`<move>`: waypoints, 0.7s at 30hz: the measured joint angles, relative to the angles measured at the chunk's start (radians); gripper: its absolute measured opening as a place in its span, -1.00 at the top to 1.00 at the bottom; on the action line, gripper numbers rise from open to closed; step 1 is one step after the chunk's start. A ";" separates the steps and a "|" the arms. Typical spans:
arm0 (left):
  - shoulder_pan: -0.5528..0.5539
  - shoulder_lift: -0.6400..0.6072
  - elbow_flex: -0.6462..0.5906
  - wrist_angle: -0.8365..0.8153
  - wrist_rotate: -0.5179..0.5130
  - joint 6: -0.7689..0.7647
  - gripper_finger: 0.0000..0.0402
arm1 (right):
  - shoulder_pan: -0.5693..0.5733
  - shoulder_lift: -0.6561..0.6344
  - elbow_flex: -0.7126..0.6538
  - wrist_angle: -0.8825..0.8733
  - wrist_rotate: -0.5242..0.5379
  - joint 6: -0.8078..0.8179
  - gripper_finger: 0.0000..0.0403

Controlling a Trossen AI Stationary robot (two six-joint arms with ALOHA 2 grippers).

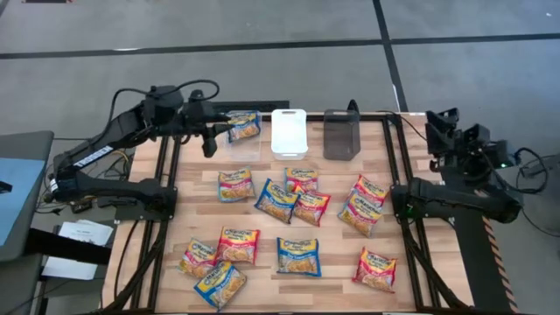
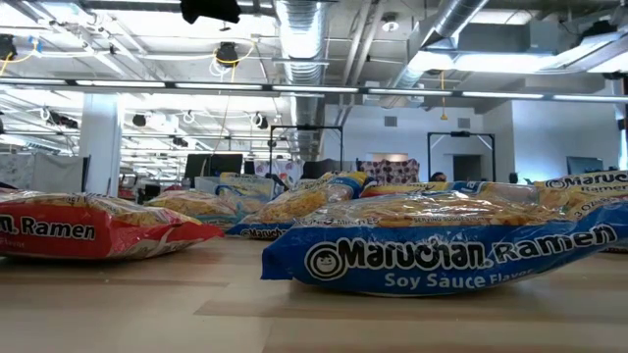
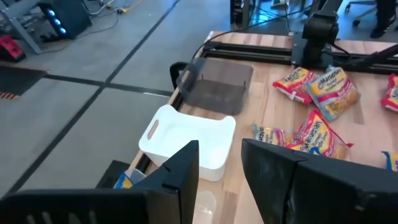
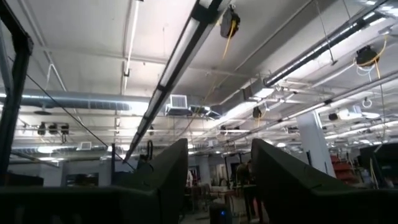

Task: Sort Maruchan noodles
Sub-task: Put the light blue noodle pack into the black bin

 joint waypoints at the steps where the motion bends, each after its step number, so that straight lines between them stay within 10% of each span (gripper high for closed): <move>1: 0.000 -0.003 -0.003 -0.003 0.000 -0.005 0.44 | 0.000 0.006 0.000 -0.011 0.007 0.004 0.01; 11: -0.025 -0.005 -0.007 -0.008 0.111 -0.049 0.44 | 0.000 0.184 0.157 -0.255 0.018 0.037 0.01; 21: -0.132 -0.082 -0.107 0.023 -0.027 -0.112 0.44 | 0.000 0.364 0.343 -0.706 0.018 0.265 0.01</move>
